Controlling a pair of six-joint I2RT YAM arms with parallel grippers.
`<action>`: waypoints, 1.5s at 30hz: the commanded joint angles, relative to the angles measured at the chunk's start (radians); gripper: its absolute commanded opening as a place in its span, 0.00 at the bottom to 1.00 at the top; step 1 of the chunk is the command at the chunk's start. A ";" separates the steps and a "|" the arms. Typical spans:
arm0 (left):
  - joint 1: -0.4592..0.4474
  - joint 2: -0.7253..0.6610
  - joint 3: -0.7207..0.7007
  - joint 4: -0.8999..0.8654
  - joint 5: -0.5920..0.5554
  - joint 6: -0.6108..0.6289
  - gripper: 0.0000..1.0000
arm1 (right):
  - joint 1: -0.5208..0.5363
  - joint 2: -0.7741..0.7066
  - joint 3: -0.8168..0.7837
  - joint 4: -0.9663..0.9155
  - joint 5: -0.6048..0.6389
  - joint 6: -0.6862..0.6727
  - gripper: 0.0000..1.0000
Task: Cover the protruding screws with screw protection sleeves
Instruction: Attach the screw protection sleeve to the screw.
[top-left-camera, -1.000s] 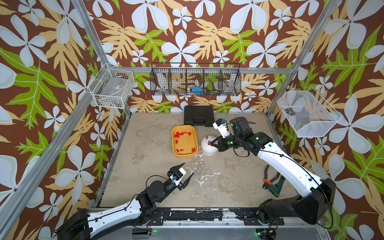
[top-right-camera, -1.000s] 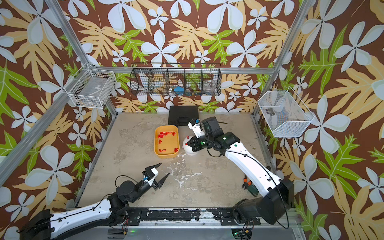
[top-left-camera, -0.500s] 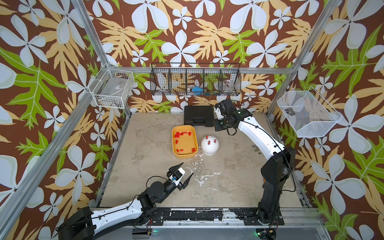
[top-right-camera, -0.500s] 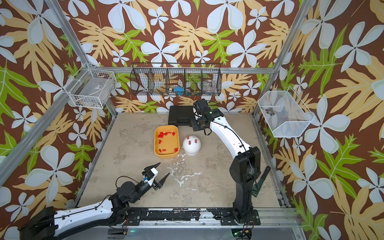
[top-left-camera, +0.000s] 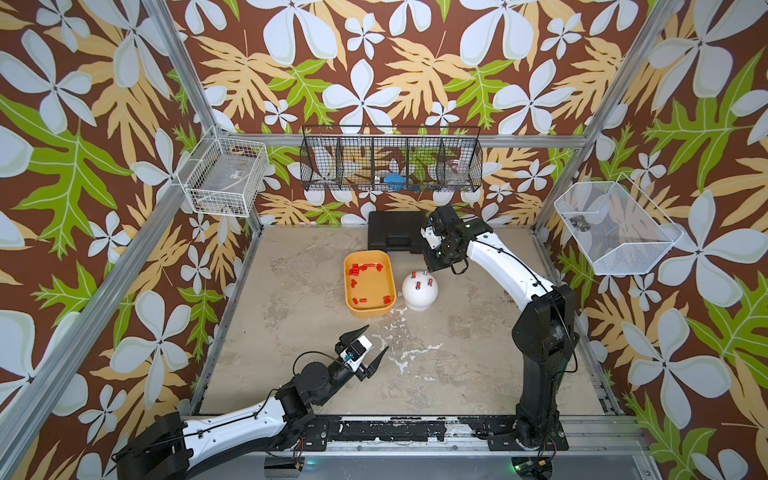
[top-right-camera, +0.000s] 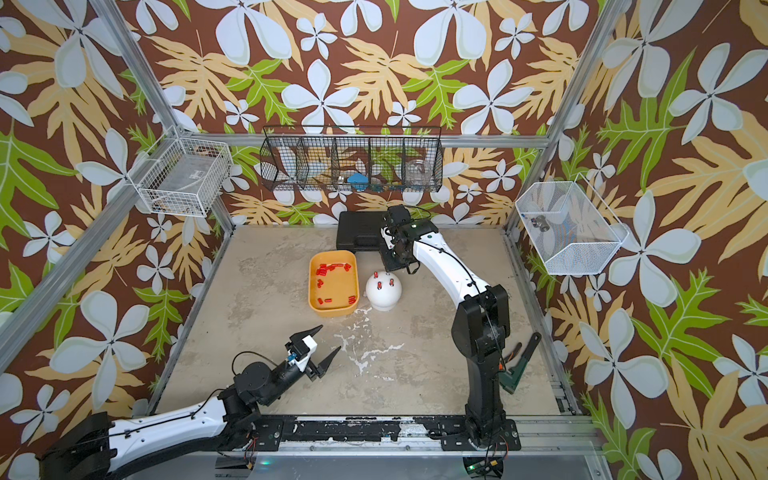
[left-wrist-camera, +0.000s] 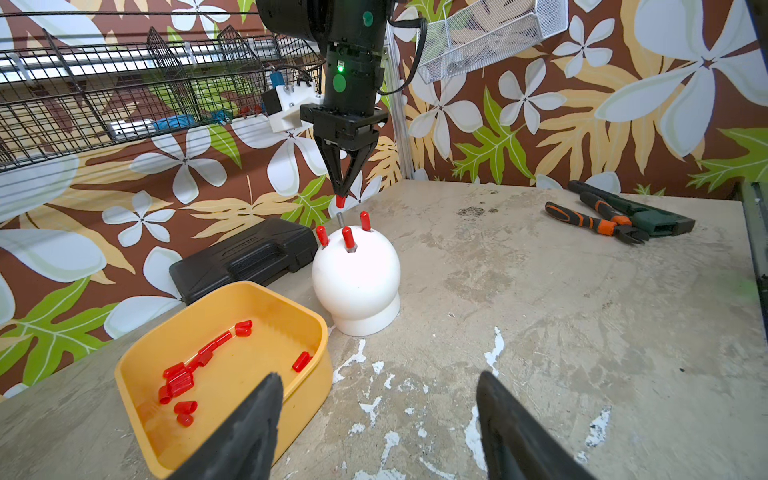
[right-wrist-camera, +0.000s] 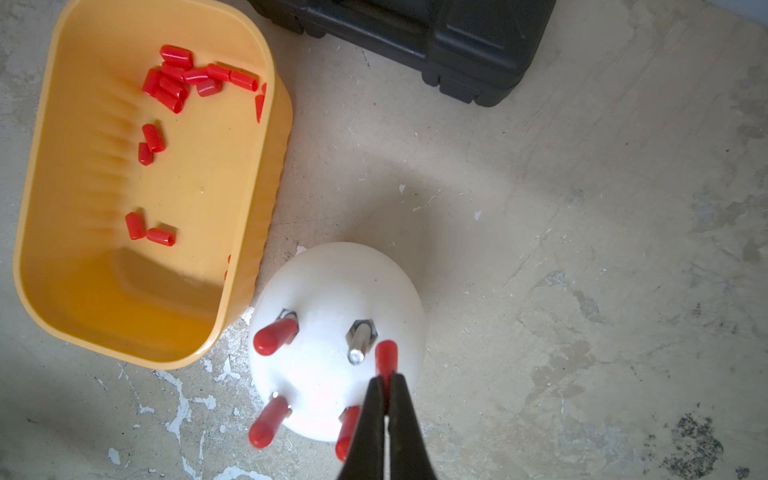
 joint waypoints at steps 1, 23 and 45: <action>0.001 0.002 0.006 0.013 0.016 0.003 0.74 | -0.003 0.007 0.000 -0.022 -0.023 -0.014 0.00; 0.001 0.014 0.013 0.004 0.016 0.005 0.75 | -0.009 -0.046 -0.046 0.009 -0.064 -0.023 0.00; 0.001 0.026 0.021 -0.005 0.014 0.010 0.75 | -0.004 0.009 -0.024 0.004 -0.064 -0.014 0.00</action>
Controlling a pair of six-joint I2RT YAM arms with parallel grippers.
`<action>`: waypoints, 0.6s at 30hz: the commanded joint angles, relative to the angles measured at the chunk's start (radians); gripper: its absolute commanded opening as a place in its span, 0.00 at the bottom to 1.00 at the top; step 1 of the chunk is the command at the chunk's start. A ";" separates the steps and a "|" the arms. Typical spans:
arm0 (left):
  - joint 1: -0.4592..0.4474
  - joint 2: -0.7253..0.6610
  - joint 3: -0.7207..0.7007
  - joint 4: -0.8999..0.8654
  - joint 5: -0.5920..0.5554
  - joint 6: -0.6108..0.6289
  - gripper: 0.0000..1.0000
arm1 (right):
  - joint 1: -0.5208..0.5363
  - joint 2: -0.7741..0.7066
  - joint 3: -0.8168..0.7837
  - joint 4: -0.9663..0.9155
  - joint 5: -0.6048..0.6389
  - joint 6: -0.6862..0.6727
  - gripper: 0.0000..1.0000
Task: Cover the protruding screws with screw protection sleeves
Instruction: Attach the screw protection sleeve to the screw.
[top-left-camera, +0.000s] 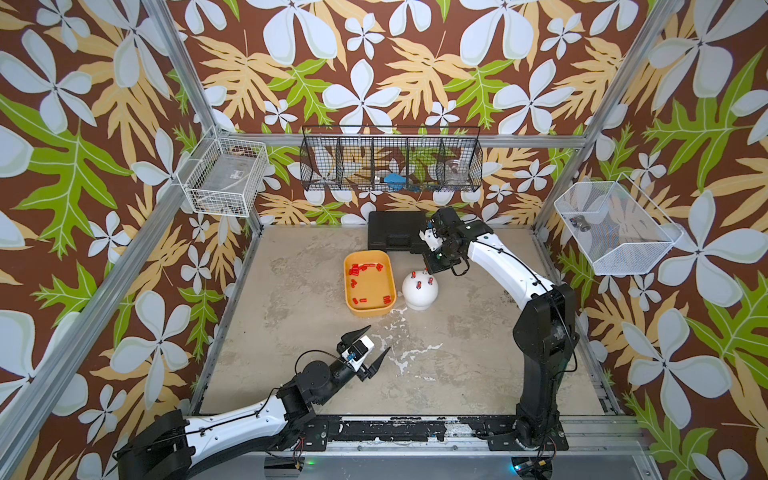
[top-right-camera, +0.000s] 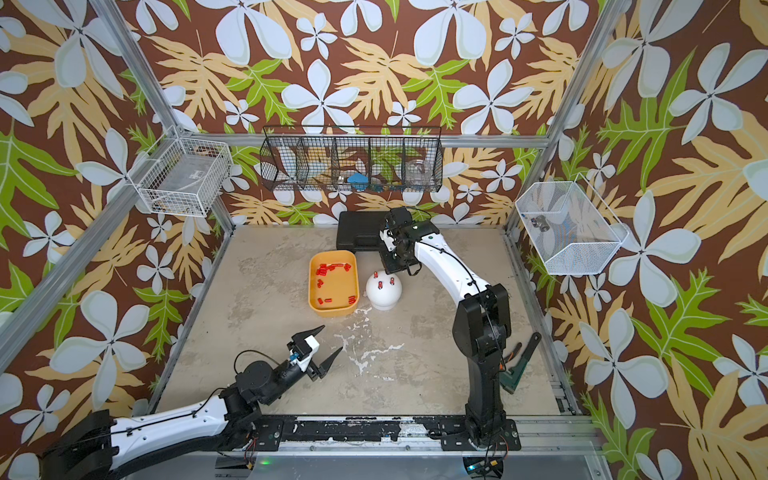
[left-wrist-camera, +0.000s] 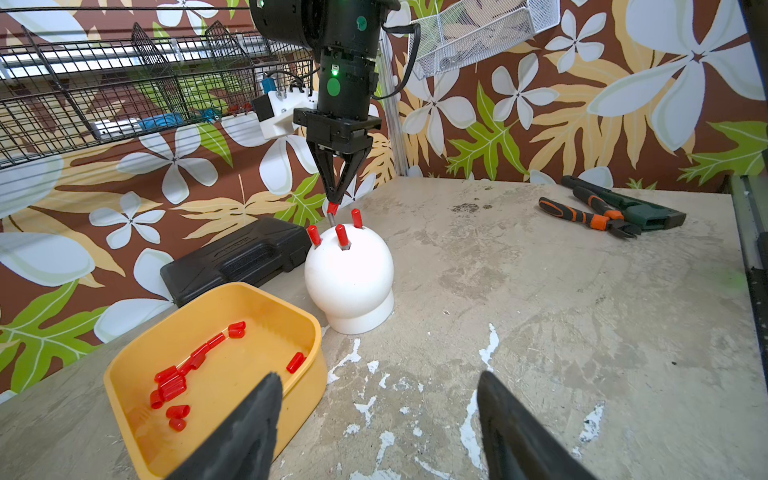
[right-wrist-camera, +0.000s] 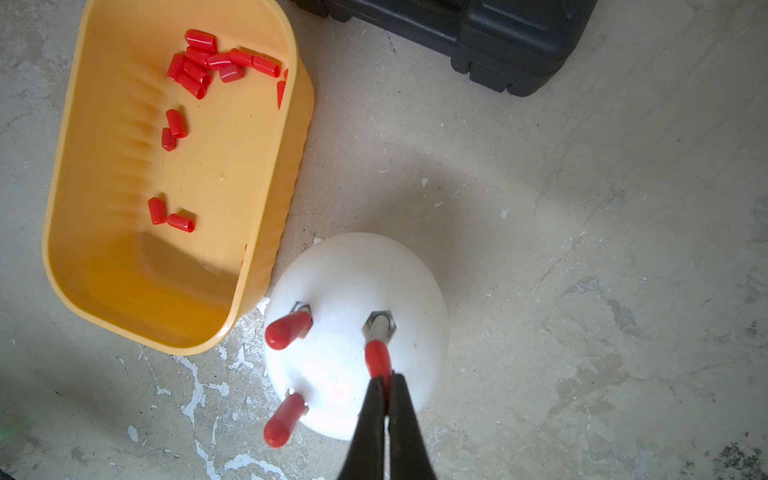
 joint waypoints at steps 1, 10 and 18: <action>0.001 0.003 0.009 -0.003 -0.004 0.006 0.75 | 0.007 0.009 0.011 -0.018 0.010 0.002 0.00; 0.001 0.012 0.013 -0.003 -0.001 0.006 0.75 | 0.044 0.055 0.087 -0.059 0.048 0.001 0.00; 0.001 0.011 0.013 -0.004 -0.006 0.009 0.75 | 0.054 0.096 0.146 -0.118 0.119 0.015 0.00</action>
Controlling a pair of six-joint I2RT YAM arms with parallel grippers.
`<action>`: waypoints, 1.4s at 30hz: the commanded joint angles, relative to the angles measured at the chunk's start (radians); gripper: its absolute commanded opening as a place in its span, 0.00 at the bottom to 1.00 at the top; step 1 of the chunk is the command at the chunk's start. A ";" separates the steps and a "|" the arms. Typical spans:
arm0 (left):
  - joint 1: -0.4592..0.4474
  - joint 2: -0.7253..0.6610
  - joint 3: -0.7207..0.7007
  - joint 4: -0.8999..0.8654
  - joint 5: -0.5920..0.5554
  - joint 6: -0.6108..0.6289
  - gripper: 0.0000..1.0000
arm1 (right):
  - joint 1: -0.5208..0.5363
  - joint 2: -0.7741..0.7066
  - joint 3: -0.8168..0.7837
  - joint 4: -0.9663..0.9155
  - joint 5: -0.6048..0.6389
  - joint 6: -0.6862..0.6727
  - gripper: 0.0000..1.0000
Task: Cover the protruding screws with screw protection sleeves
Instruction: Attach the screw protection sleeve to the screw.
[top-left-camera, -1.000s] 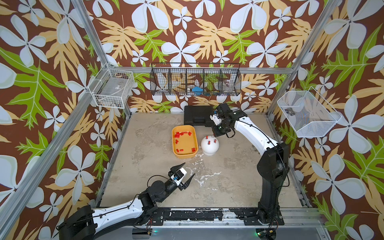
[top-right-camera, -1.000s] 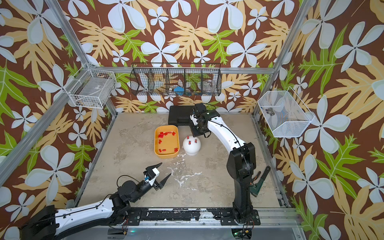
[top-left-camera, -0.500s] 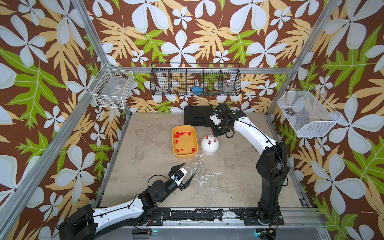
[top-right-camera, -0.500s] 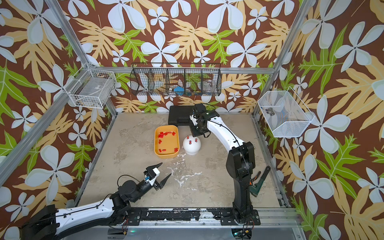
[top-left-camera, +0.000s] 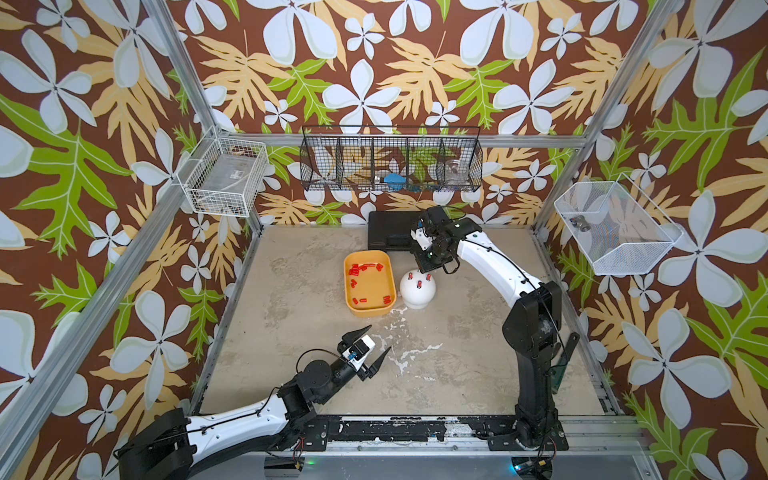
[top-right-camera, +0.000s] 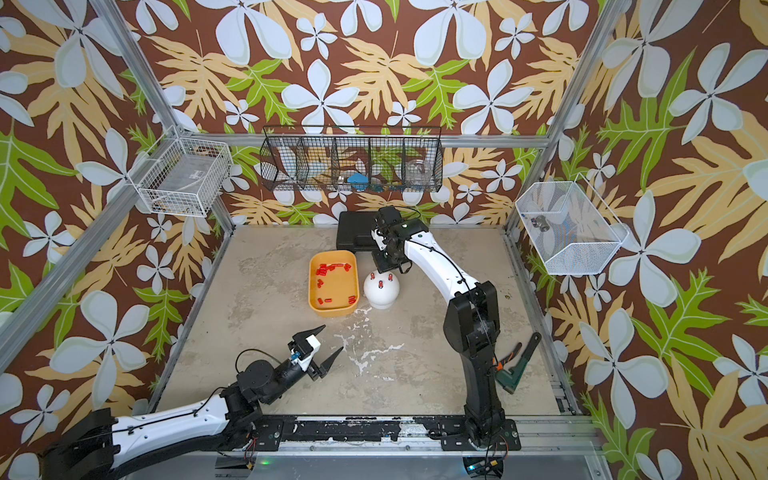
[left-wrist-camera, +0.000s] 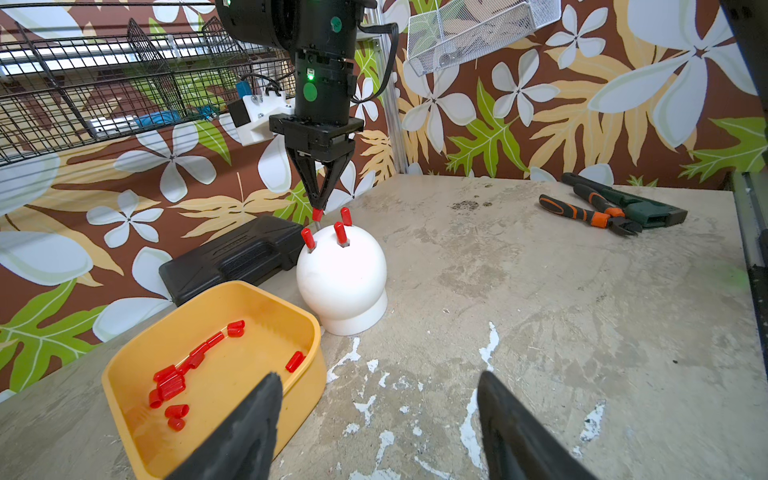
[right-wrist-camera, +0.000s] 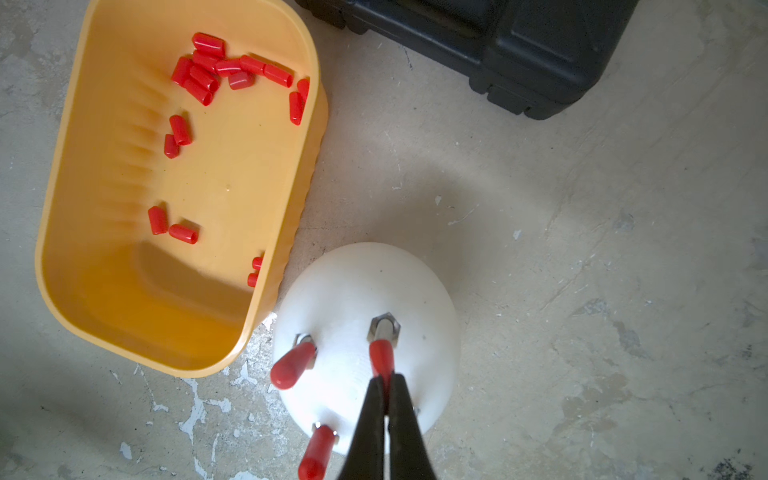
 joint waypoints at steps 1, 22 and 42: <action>0.000 0.001 0.008 -0.004 -0.005 0.009 0.75 | 0.013 0.023 0.035 -0.080 0.074 0.006 0.00; 0.000 0.011 0.012 -0.006 0.001 0.012 0.75 | 0.054 0.095 0.152 -0.114 0.102 0.008 0.30; 0.001 0.000 0.005 0.005 -0.006 -0.002 0.76 | -0.161 -0.294 -0.504 0.602 -0.403 0.153 0.73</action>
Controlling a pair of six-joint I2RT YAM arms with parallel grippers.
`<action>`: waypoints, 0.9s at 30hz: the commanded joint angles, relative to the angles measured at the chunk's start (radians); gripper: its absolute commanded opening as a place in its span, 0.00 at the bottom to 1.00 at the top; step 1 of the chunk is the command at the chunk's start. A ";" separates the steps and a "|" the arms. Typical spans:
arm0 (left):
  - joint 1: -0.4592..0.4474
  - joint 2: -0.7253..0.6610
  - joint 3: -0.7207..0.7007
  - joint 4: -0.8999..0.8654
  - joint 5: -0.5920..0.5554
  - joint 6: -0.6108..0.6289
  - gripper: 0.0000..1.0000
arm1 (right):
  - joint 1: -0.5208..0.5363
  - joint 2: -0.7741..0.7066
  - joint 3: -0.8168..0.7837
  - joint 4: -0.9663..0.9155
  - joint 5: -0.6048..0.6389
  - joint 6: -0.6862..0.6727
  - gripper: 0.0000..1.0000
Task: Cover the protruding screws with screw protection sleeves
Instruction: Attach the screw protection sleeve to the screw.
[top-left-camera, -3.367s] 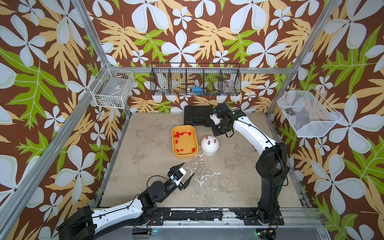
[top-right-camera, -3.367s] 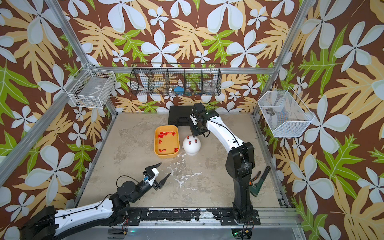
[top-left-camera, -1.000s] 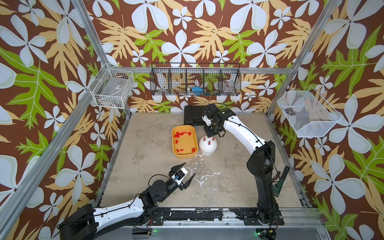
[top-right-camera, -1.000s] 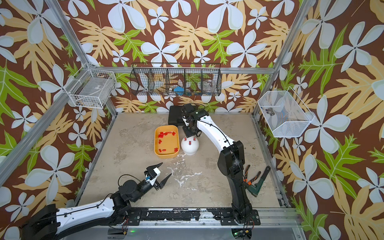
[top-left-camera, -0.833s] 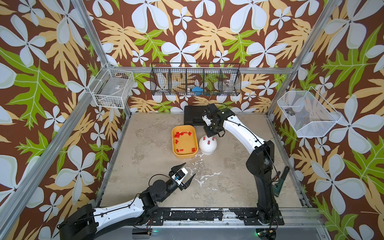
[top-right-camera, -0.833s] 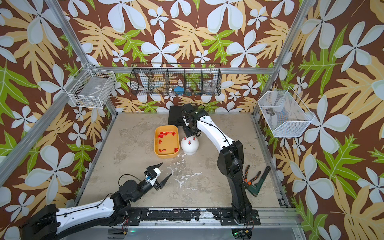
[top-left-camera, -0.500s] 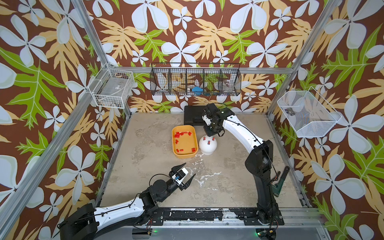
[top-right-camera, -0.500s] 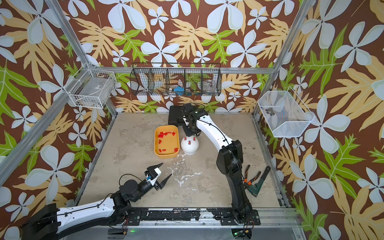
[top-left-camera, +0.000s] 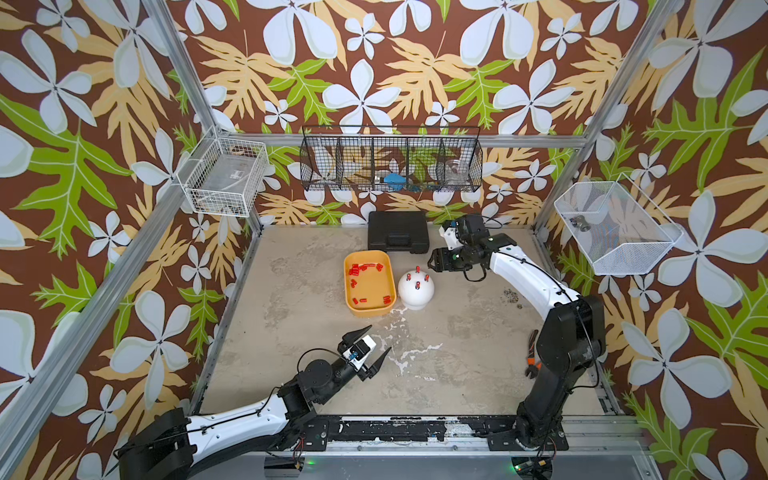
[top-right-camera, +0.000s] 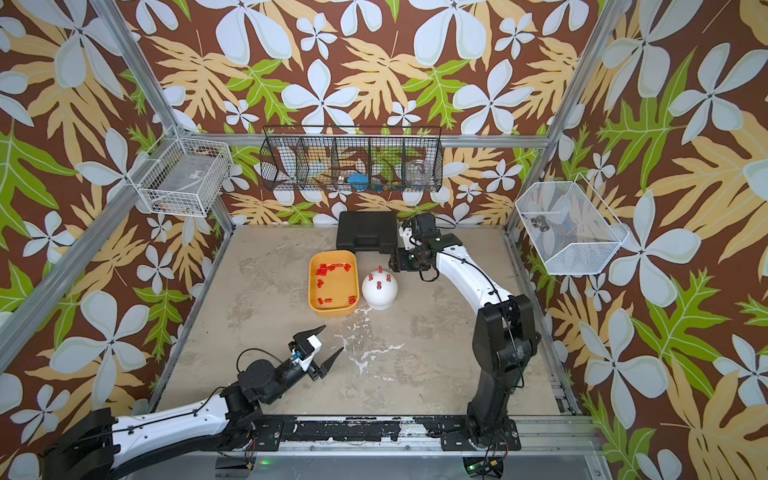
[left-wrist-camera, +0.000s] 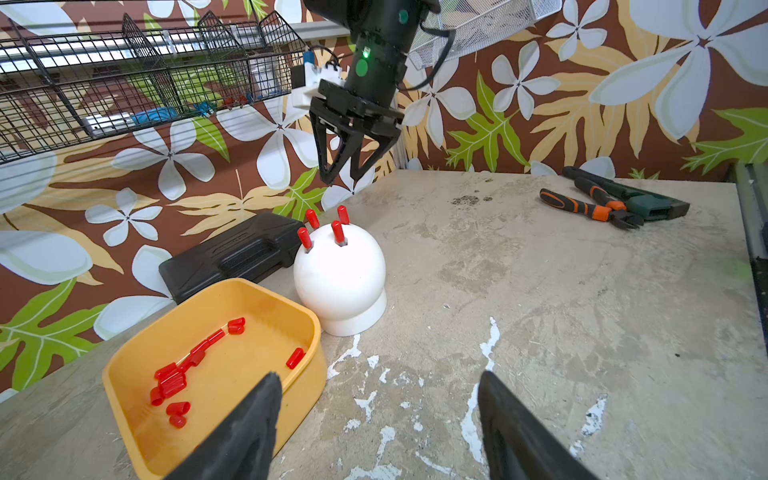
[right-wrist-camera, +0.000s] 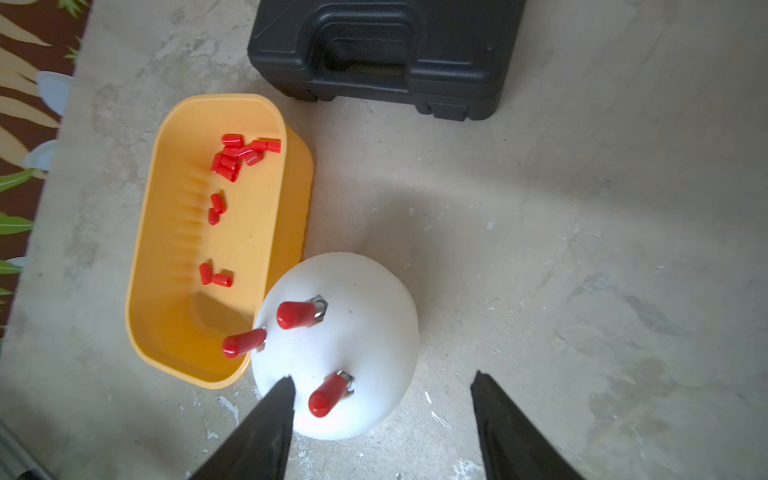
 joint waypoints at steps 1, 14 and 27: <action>0.001 -0.001 0.001 0.022 -0.004 -0.009 0.76 | -0.003 -0.006 -0.023 0.177 -0.139 0.011 0.73; 0.003 0.029 0.017 0.078 -0.050 -0.008 0.77 | -0.036 0.125 -0.035 0.233 -0.178 0.007 0.76; 0.321 0.194 0.224 0.141 -0.475 -0.242 0.93 | -0.088 -0.124 -0.174 0.460 0.016 0.102 0.76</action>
